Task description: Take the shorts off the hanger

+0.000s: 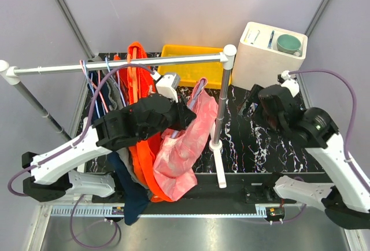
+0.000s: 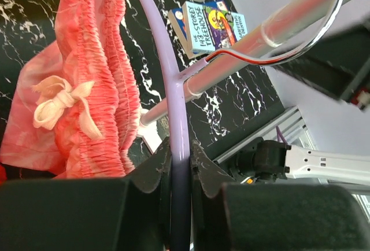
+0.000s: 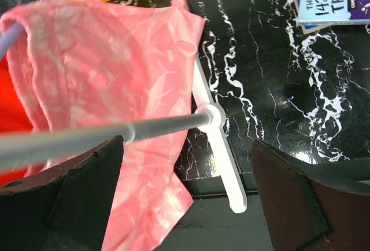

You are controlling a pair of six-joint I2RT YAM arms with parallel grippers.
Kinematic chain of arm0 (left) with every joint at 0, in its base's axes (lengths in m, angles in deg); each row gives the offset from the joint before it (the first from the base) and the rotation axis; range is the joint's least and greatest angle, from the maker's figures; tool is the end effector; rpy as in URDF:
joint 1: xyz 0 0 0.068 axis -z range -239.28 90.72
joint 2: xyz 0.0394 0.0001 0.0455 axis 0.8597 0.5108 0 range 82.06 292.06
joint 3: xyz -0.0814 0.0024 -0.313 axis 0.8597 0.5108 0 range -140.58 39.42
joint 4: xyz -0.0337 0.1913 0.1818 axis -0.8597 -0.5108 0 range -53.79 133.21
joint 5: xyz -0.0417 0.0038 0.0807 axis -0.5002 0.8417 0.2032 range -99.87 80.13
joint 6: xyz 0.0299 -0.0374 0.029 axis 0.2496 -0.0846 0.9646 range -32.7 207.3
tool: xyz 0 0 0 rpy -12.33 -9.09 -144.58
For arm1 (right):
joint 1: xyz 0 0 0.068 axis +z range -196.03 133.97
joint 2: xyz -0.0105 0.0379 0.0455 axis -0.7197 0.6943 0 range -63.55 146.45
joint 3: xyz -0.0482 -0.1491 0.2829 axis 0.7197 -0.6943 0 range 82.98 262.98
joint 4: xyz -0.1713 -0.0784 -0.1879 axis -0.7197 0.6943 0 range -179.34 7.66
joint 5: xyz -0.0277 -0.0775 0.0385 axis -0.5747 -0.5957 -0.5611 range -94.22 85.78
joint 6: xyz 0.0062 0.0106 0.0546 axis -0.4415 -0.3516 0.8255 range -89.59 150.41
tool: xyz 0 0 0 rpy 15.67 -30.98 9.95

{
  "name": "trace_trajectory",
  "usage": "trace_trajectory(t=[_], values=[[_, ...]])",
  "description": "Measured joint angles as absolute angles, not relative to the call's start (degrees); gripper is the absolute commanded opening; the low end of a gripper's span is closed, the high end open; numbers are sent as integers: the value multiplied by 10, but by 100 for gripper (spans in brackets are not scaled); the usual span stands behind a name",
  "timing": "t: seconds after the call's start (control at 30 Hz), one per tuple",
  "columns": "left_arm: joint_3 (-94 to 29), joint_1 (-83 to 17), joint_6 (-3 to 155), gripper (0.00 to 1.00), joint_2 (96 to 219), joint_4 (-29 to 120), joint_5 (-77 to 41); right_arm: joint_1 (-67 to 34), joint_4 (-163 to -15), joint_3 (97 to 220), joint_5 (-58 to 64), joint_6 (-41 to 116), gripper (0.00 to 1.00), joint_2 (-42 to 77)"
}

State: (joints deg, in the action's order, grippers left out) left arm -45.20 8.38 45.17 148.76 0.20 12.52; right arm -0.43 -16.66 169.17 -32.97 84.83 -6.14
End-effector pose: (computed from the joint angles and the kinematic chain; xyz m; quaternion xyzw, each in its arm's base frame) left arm 0.0948 -0.1921 0.4911 0.0813 0.8303 -0.3365 0.4367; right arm 0.0955 0.0711 0.4779 0.1654 0.8812 0.1437 0.4188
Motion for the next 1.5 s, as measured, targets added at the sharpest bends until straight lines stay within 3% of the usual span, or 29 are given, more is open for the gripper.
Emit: trace_trajectory(t=[0.27,0.5,0.83,1.07,1.5], values=[[-461,39,431,0,1509,-4,65,-190,-227,1692,-178,780,99,22],[-478,-2,427,0,1530,-7,2,-314,-350,1678,24,764,100,79],[-485,-22,427,0,1536,-10,-26,-323,-513,1649,197,739,99,171],[-398,-22,419,0,1470,53,-26,-323,-618,1585,292,736,82,165],[-369,-4,416,0,1447,105,-21,-323,-722,1568,391,710,75,172]])
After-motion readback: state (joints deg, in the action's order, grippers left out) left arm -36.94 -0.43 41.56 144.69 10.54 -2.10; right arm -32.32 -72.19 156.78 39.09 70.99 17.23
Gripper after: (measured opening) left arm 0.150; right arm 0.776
